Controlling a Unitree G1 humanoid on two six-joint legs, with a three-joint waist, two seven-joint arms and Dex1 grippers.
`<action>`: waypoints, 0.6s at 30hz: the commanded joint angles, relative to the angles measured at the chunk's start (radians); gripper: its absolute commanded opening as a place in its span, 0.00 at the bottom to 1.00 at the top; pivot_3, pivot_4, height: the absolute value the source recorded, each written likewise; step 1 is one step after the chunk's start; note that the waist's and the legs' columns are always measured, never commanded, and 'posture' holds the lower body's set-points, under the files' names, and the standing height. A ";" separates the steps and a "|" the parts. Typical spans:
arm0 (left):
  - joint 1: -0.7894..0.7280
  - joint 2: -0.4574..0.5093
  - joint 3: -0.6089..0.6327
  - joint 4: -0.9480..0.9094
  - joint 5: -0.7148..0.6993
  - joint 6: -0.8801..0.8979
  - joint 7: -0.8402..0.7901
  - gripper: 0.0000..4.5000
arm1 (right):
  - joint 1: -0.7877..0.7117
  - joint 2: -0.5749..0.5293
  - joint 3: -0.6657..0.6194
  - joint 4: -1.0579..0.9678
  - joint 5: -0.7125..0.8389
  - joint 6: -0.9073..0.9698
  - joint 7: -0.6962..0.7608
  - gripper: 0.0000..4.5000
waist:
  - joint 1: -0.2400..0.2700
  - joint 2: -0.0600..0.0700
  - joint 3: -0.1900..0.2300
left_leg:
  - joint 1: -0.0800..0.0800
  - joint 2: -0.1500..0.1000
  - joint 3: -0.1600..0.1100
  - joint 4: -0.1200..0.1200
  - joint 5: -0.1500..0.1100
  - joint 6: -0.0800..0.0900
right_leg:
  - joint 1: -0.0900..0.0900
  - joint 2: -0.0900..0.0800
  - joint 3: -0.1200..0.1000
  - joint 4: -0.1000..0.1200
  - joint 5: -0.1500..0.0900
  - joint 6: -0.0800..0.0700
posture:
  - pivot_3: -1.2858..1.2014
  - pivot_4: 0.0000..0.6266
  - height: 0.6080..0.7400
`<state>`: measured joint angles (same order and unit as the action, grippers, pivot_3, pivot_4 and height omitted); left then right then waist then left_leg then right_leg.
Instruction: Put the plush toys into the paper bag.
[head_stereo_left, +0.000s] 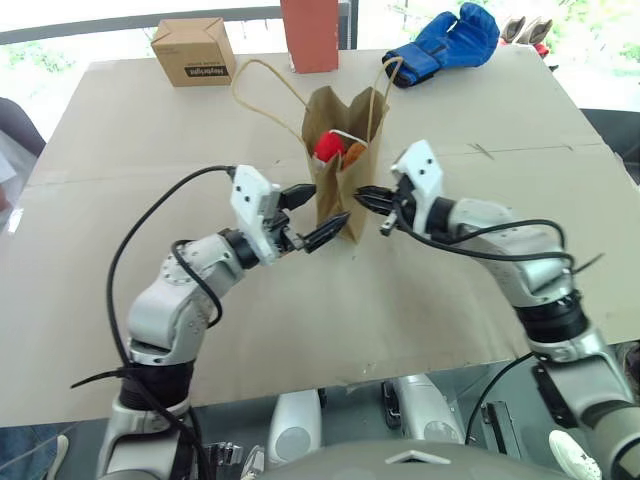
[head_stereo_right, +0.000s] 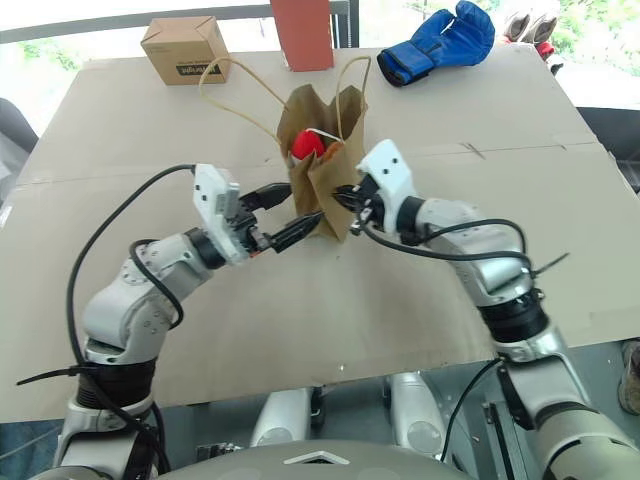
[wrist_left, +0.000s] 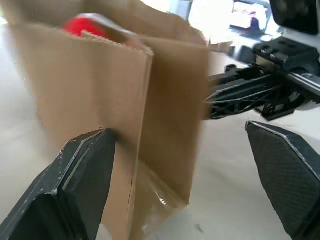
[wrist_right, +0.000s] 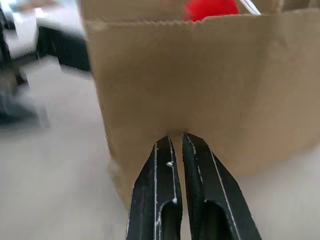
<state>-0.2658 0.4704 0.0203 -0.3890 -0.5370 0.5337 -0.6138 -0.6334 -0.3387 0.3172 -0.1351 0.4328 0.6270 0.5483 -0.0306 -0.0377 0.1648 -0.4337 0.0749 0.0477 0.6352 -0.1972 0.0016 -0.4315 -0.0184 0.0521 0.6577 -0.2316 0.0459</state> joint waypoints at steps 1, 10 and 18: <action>-0.031 -0.027 -0.016 -0.033 0.071 -0.048 0.067 1.00 | -0.024 0.056 -0.010 0.064 -0.032 -0.092 0.035 0.02 | 0.001 0.000 0.000 | 0.000 0.000 0.000 0.000 0.000 0.000 | 0.000 0.000 0.000 0.000 0.000 0.000 | 0.52 0.24 1.00; -0.053 -0.152 -0.052 0.065 0.235 -0.081 0.255 1.00 | -0.020 0.143 -0.027 0.207 -0.099 -0.178 0.079 0.02 | 0.003 0.000 0.000 | 0.001 0.000 0.000 0.001 0.000 0.000 | 0.000 0.000 0.000 0.002 0.000 0.000 | 0.52 0.24 1.00; -0.094 -0.221 -0.114 0.120 0.328 -0.114 0.299 1.00 | 0.122 0.059 -0.034 -0.088 -0.055 -0.089 0.140 0.02 | 0.018 0.000 0.000 | 0.000 0.000 0.000 0.001 0.000 0.000 | 0.000 0.000 0.000 0.002 0.000 0.000 | 0.52 0.24 1.00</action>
<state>-0.3424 0.2610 -0.0743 -0.2512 -0.2203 0.4477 -0.3190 -0.5127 -0.2701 0.3061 -0.1190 0.3494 0.5296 0.6715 -0.0130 -0.0376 0.1648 -0.4332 0.0748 0.0478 0.6359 -0.1972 0.0015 -0.4314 -0.0182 0.0522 0.6593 -0.2314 0.0461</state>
